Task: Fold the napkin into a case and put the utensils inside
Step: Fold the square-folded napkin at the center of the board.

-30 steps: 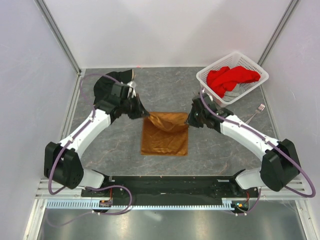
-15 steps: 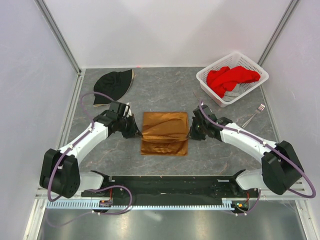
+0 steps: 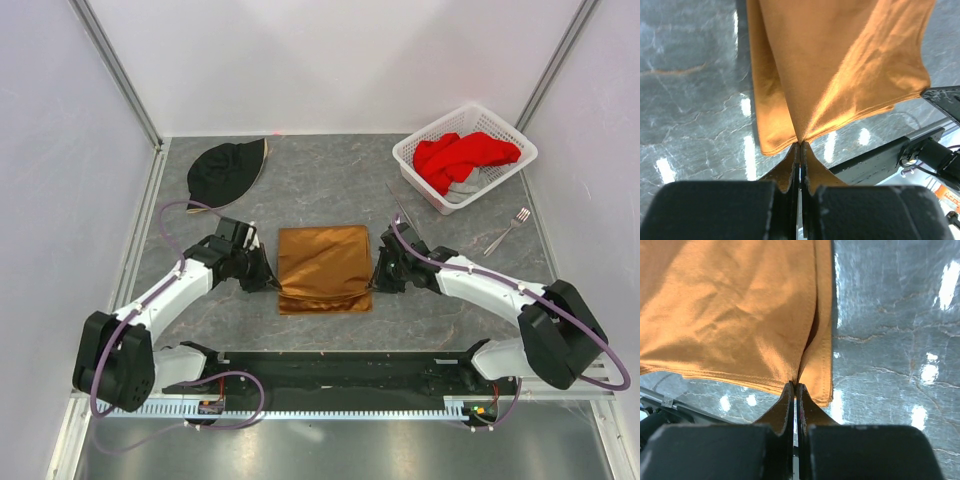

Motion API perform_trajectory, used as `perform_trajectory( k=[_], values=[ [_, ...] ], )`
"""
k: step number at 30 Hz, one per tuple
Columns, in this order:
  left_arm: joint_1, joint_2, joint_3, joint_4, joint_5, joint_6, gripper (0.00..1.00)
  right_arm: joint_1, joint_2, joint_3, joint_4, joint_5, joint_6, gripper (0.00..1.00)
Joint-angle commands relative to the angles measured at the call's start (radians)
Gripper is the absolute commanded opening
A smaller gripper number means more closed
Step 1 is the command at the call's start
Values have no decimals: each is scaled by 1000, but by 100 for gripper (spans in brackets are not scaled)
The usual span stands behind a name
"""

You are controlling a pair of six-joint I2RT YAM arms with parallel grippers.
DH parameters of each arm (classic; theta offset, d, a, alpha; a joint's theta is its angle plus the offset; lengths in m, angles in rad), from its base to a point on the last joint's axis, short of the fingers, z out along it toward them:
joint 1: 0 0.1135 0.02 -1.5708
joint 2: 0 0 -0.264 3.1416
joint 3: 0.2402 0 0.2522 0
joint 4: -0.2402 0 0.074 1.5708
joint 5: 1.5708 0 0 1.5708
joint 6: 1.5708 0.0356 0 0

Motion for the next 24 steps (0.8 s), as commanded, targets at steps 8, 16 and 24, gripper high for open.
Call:
perform_trajectory(
  k=[8,16,24],
  values=[
    [0,4,-78,22,39,-57,2,7,-1,-71,48,-20,35,0],
    [0,11,-132,56,59,-84,2,7,45,-67,70,-15,11,0],
    [0,-68,-20,-29,59,-68,2,8,12,47,-31,5,-40,0]
  ],
)
